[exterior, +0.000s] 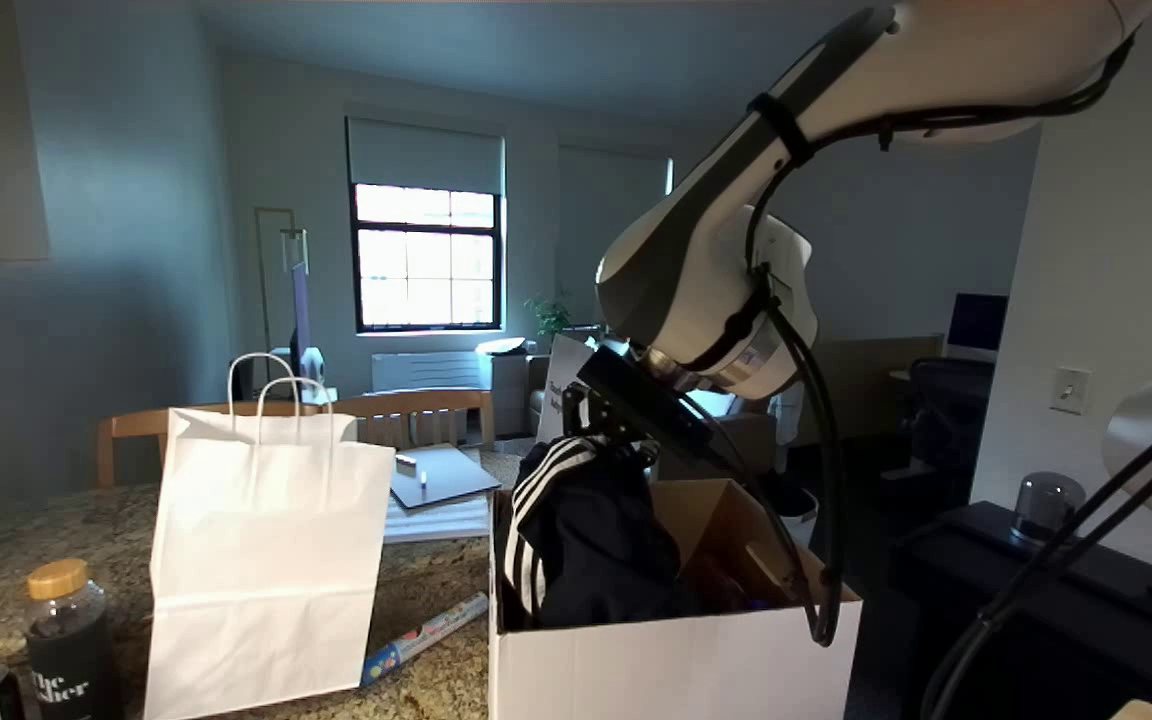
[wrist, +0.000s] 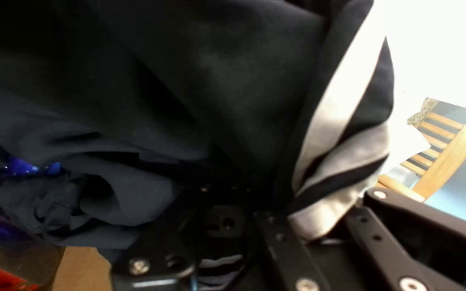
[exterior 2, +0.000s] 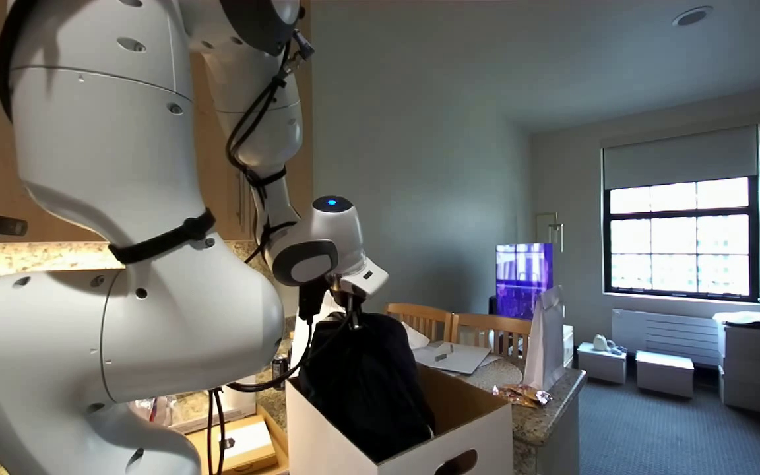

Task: Take the jacket out of the box

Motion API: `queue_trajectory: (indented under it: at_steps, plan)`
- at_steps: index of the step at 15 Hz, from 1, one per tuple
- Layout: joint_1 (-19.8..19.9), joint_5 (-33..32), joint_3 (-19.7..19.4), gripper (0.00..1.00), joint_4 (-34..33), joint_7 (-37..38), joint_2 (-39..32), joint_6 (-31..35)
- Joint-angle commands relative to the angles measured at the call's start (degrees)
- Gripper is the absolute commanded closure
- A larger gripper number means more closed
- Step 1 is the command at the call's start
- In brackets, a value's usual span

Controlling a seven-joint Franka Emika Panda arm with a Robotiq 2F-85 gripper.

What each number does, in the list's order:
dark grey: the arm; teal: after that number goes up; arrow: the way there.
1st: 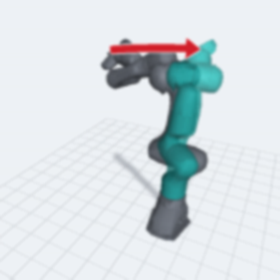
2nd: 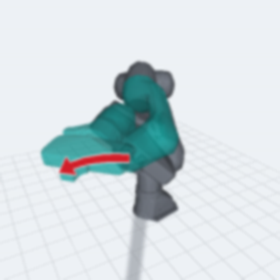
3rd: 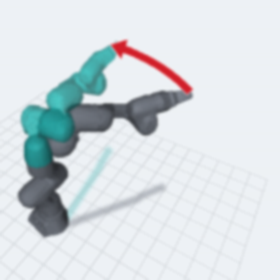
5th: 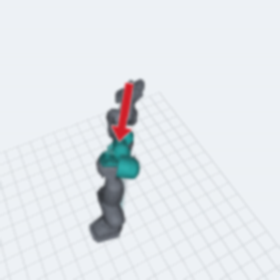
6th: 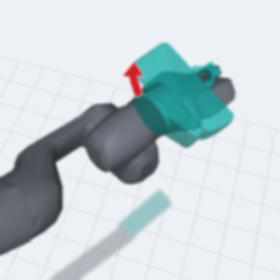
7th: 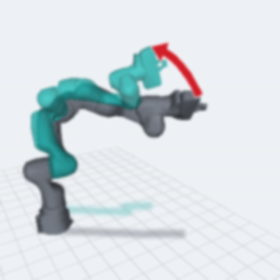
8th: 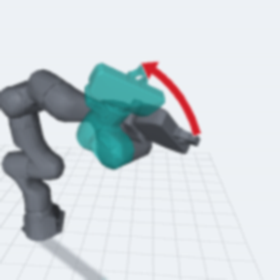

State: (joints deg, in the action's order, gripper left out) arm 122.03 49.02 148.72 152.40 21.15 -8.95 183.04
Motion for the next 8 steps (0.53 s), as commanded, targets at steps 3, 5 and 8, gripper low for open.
queue_trajectory:
  at_steps: [3,5,8]
  plan:
    - [1.7,-2.7,1.2,0.95,-0.1,-5.1,3.0,15.8]
    - [2.1,4.4,1.1,0.95,-3.0,-13.8,5.1,19.0]
    - [7.2,9.3,0.7,0.95,-10.9,-24.8,10.3,15.7]
